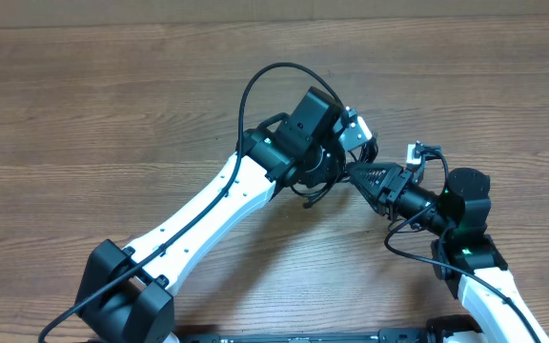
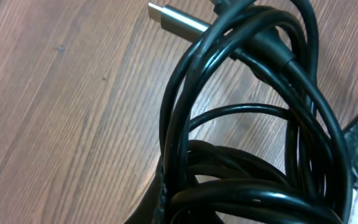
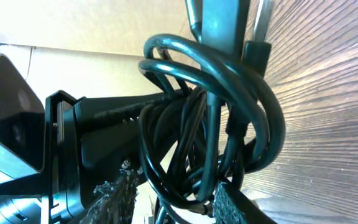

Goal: Untangle cables

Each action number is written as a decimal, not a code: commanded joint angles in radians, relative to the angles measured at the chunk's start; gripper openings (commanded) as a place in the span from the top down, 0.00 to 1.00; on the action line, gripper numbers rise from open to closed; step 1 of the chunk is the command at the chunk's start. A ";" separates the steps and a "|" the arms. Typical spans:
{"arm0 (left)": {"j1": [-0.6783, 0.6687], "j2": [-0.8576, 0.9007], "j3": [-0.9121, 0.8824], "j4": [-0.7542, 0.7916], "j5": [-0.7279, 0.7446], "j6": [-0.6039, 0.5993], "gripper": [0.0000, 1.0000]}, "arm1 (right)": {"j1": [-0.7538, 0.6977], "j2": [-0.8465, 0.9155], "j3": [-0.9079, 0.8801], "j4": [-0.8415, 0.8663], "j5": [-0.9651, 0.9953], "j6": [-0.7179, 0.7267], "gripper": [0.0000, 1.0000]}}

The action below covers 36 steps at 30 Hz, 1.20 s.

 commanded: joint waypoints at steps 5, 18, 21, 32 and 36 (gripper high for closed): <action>-0.008 -0.002 0.032 -0.013 0.106 -0.011 0.96 | 0.000 -0.001 0.026 -0.007 0.061 -0.056 0.59; -0.008 -0.005 0.032 0.000 0.165 -0.011 0.96 | 0.000 -0.001 0.026 -0.116 0.155 -0.059 0.59; -0.008 -0.005 0.032 0.005 0.166 -0.011 0.96 | 0.000 -0.001 0.025 -0.122 0.164 -0.060 0.59; -0.007 -0.005 0.032 0.024 0.206 -0.011 0.96 | 0.000 -0.001 0.025 -0.190 0.230 -0.059 0.69; -0.006 -0.005 0.032 0.021 0.206 -0.011 0.96 | 0.000 -0.001 0.025 -0.192 0.241 -0.059 0.70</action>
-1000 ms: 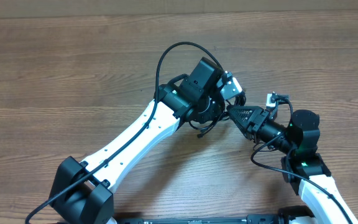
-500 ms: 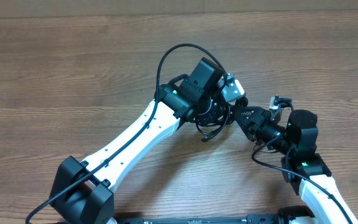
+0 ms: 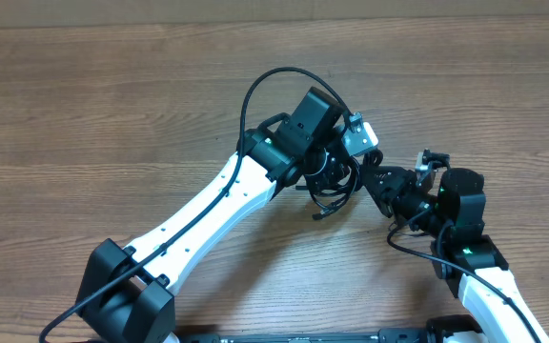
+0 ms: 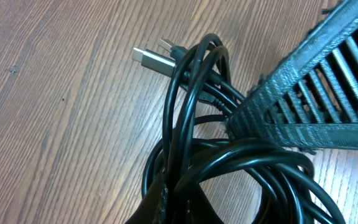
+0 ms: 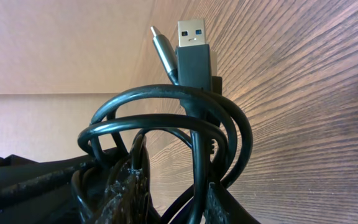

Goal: Untangle cables

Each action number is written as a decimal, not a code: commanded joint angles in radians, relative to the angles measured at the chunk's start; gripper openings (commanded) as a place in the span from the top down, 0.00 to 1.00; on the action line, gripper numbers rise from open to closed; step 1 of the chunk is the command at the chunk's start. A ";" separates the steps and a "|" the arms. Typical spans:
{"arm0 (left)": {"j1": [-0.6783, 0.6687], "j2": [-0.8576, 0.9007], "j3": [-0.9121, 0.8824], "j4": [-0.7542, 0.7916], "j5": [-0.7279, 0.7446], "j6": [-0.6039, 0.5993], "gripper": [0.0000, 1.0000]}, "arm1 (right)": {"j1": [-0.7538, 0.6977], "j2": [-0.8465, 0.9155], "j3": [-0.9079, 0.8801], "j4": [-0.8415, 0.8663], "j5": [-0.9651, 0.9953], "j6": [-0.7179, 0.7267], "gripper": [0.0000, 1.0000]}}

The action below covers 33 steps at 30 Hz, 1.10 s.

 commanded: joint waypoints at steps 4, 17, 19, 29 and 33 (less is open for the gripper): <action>-0.006 -0.006 0.032 0.016 0.050 -0.011 0.96 | 0.002 0.001 0.019 -0.014 0.042 -0.007 0.74; -0.006 -0.006 0.032 0.046 0.067 -0.030 0.96 | 0.002 0.001 0.019 -0.028 0.055 -0.007 0.93; -0.006 -0.006 0.032 0.053 0.085 -0.030 0.96 | 0.002 0.001 0.019 -0.028 0.055 -0.007 0.93; -0.006 -0.006 0.032 0.068 0.090 -0.059 0.96 | 0.002 0.001 0.019 -0.020 0.050 -0.062 0.96; -0.004 -0.006 0.032 0.076 -0.016 -0.167 0.96 | 0.002 0.001 0.019 -0.020 0.050 -0.138 0.96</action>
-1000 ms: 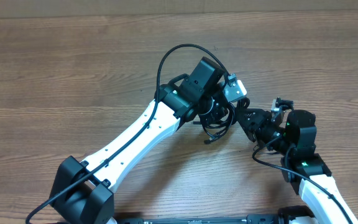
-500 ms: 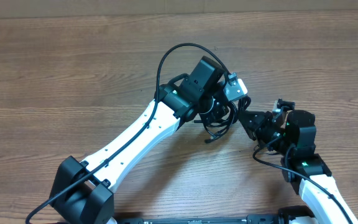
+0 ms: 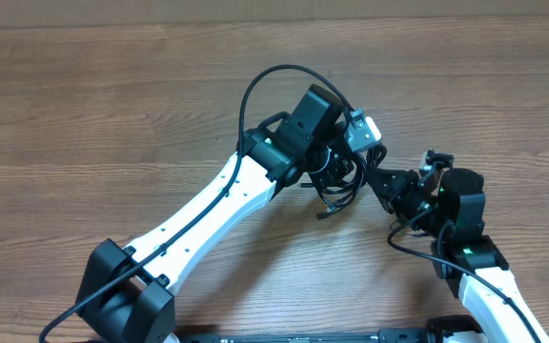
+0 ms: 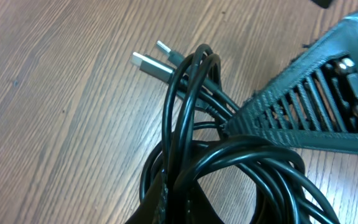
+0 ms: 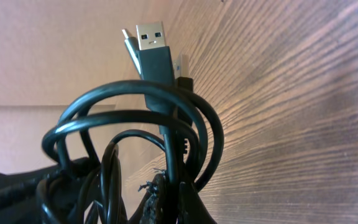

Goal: Untangle cables

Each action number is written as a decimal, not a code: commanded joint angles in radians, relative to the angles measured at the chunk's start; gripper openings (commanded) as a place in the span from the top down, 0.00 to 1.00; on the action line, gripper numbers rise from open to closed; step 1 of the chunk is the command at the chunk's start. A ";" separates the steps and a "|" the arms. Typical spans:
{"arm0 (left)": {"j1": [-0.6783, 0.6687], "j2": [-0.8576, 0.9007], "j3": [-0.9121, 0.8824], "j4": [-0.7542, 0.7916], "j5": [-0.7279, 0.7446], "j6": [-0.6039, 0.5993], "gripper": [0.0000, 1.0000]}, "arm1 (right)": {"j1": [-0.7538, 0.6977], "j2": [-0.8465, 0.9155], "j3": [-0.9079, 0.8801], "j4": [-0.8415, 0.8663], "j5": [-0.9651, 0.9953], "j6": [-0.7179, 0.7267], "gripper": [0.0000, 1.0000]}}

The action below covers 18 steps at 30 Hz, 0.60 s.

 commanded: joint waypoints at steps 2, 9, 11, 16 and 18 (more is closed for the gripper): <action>0.001 -0.006 0.032 0.032 -0.068 -0.163 0.96 | 0.003 0.001 0.019 0.000 -0.009 -0.107 0.96; 0.030 -0.006 0.032 0.043 -0.082 -0.291 0.96 | 0.003 0.001 0.019 0.068 -0.110 -0.210 0.96; 0.042 -0.006 0.032 0.043 -0.082 -0.319 0.96 | 0.003 0.001 0.019 0.087 -0.135 -0.221 0.96; 0.066 -0.006 0.032 0.047 -0.082 -0.358 0.96 | 0.003 0.001 0.019 0.102 -0.182 -0.272 0.96; 0.073 -0.006 0.032 0.051 -0.081 -0.369 0.96 | 0.003 0.001 0.019 0.109 -0.188 -0.272 0.96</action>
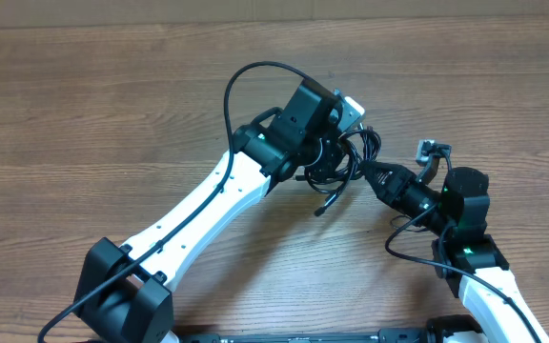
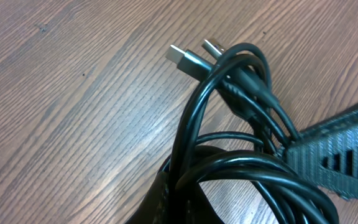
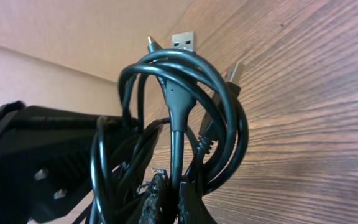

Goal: Untangle cables

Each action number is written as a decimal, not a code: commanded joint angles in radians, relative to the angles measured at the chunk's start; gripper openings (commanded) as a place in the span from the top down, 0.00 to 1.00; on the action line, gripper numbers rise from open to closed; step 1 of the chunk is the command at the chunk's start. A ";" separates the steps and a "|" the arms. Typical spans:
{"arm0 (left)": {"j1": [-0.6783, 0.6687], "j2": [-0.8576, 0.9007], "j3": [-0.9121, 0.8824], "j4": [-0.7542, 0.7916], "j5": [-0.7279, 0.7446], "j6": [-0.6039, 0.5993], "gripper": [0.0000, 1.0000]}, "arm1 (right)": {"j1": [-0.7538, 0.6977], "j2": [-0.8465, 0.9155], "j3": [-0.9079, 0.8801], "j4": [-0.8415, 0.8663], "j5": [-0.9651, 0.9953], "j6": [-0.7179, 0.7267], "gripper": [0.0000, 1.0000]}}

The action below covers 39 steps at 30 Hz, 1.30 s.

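Observation:
A tangled bundle of black cables point(image 1: 343, 157) hangs between both arms above the wooden table. My left gripper point(image 2: 182, 205) is shut on the bundle's loops point(image 2: 229, 155), and silver USB plugs point(image 2: 188, 61) stick out past them. My right gripper point(image 3: 169, 199) is shut on one black cable strand point(image 3: 175, 124) that ends in a USB-A plug point(image 3: 183, 40). In the overhead view the left gripper point(image 1: 336, 143) and the right gripper point(image 1: 372, 171) meet at the bundle, with a loose cable end point(image 1: 327, 205) dangling below.
The wooden table point(image 1: 84, 114) lies all around. The left arm's own black cable point(image 1: 241, 81) arcs above its wrist. A cardboard wall point(image 3: 73, 31) shows in the right wrist view.
The left gripper with the bundle has shifted a little up and left in the overhead view and turned. The right gripper has followed, still shut on its strand. The plugs now lean differently.
Both grippers were pressed close together at the bundle. Then the right gripper stood a little apart to the right with USB plugs showing above the loops. It kept its hold on one strand, and now both grippers sit slightly further back on the table.

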 commanded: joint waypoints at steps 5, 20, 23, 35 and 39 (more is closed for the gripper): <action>0.051 -0.006 0.032 0.038 -0.023 -0.088 0.96 | 0.006 0.001 0.019 0.037 -0.174 -0.096 0.96; 0.117 -0.006 0.032 0.038 -0.068 -0.211 0.96 | 0.006 0.001 0.019 0.130 -0.356 -0.206 0.96; 0.117 -0.006 0.032 0.038 -0.068 -0.211 0.96 | 0.006 0.001 0.019 0.134 -0.369 -0.213 0.96; 0.114 -0.006 0.032 -0.027 -0.010 0.050 0.96 | 0.006 0.001 0.019 0.110 -0.266 -0.120 0.40; 0.114 -0.006 0.032 -0.071 0.013 0.122 0.96 | 0.006 0.001 0.019 0.039 -0.162 -0.075 0.36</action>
